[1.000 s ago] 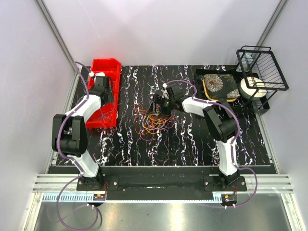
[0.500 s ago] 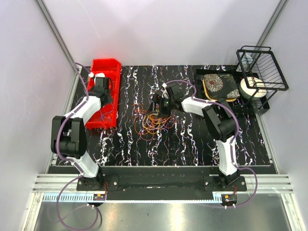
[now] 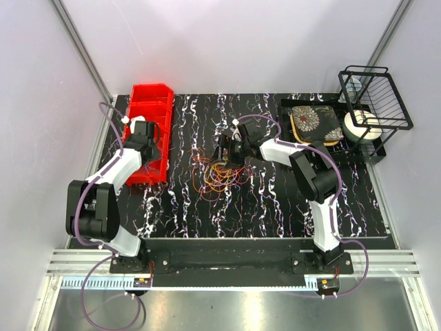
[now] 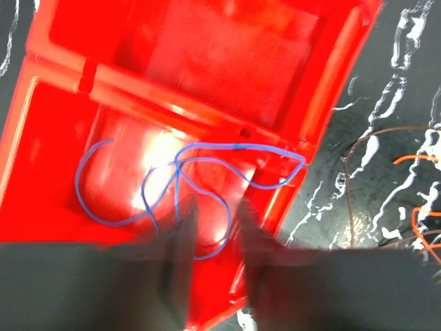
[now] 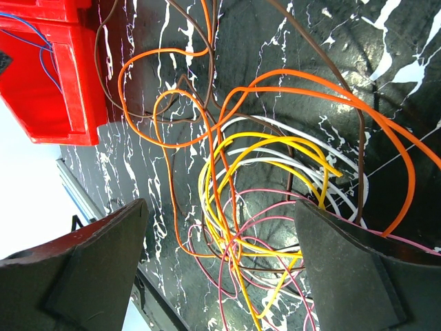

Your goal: Untangle the cables

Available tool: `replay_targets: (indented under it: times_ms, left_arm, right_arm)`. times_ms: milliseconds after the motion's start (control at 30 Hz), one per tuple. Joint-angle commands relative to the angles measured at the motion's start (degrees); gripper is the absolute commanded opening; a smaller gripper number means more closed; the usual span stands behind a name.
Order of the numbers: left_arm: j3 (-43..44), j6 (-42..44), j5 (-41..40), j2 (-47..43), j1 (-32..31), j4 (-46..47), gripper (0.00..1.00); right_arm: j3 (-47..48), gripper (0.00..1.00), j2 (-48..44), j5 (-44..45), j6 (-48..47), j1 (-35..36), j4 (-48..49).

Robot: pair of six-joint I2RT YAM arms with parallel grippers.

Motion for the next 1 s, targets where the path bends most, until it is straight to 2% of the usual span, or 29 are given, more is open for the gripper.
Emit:
replay_targets:
  times_ms: [0,67,300,667,767,800,833,900,967]
  left_arm:
    - [-0.95,-2.22,-4.11,-2.55,-0.09,1.56,0.55]
    - [-1.48,-2.40,-5.24,-3.87,-0.18,2.00,0.62]
    - [-2.27,-2.23,-10.08,-3.61,-0.18,2.62,0.64]
    - [0.36,-1.34,-10.70,4.74,0.96,3.59,0.53]
    - [0.28,-0.91,-10.35,5.26,1.58,4.29,0.47]
    - [0.28,-0.82,-10.52,5.35,1.58,4.38,0.42]
    - [0.36,-0.73,-10.70,5.44,1.84,4.47,0.32]
    - [0.45,-0.29,-10.70,5.44,2.11,4.82,0.24]
    - [0.62,-0.29,-11.14,5.44,2.37,4.73,0.21]
  right_arm:
    - [1.38,0.93,0.15,-0.87,0.07,-0.18,0.64]
    - [1.29,0.93,-0.20,-0.79,-0.02,-0.09,0.56]
    - [1.37,0.93,-0.29,-1.14,-0.02,-0.09,0.64]
    - [1.38,0.93,0.15,-1.14,0.07,-0.18,0.64]
    - [1.55,0.93,0.41,-1.22,0.07,-0.09,0.47]
    - [1.55,0.93,0.58,-1.31,0.16,-0.17,0.56]
    - [1.55,0.93,0.85,-1.31,0.16,-0.09,0.56]
    - [1.64,0.93,1.20,-1.49,0.33,-0.09,0.73]
    - [1.73,0.93,1.38,-1.84,0.42,-0.18,0.82]
